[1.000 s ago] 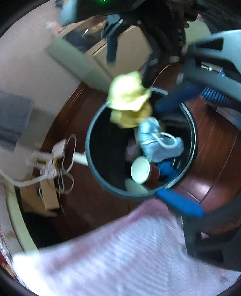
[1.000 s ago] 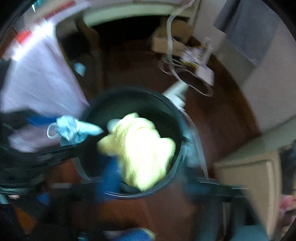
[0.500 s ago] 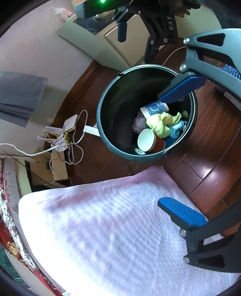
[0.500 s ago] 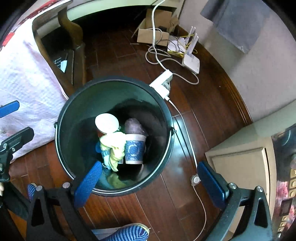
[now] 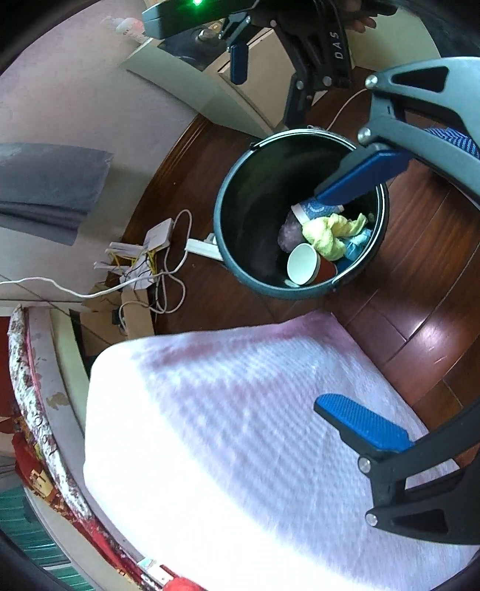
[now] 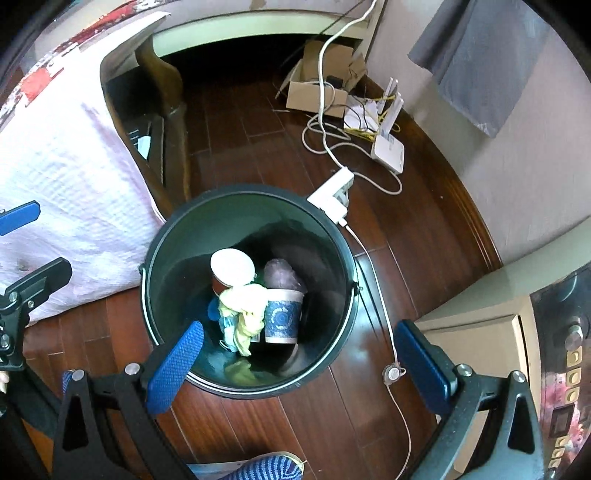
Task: Collect trash
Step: 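Move both tools back over the bed toward the remaining items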
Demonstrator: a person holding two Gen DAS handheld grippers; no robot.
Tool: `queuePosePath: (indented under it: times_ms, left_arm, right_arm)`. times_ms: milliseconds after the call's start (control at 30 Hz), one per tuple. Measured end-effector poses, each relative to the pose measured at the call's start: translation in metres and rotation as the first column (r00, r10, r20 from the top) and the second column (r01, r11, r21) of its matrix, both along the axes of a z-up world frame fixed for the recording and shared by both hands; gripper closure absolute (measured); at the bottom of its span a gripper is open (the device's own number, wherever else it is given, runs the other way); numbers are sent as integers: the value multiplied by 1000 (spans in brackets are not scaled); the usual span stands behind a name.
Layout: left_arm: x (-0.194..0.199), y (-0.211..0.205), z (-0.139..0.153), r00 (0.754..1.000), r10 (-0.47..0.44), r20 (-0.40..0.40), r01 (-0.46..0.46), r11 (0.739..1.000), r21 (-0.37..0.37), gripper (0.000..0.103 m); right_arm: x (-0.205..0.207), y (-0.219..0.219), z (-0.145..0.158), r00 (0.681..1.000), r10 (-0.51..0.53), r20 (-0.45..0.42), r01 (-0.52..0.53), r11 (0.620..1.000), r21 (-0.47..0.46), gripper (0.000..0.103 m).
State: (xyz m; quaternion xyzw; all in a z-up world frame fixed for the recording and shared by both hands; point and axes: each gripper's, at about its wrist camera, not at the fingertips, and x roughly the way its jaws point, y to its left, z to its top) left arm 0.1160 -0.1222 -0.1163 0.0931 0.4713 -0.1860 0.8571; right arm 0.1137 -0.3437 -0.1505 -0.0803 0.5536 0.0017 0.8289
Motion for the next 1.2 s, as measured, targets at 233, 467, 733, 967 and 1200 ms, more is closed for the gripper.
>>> queuePosePath:
  times_ms: [233,467,733,967,1200]
  left_arm:
    - [-3,19,24,999,24,47,-24,1000,2,1]
    - [0,51,52,990,86,114,-86,996,-7,1]
    - [2,100,74,966,194,173,-193,981,-23,1]
    - [0,140,79,944,268,194,-268,963,-25,1]
    - [-3,173,84,922,329,207,-329,944,-33,1]
  right_arm:
    - [1,21,19,998,44,42,-44,999,11,0]
    - [12,53,44,989,98,113,-100,995,18,0]
    - [26,105,75,965,170,197,-183,982,50,0]
    - [34,154,82,944,248,218,-264,963,47,0]
    - [37,187,85,926,299,230,-318,947,51,0]
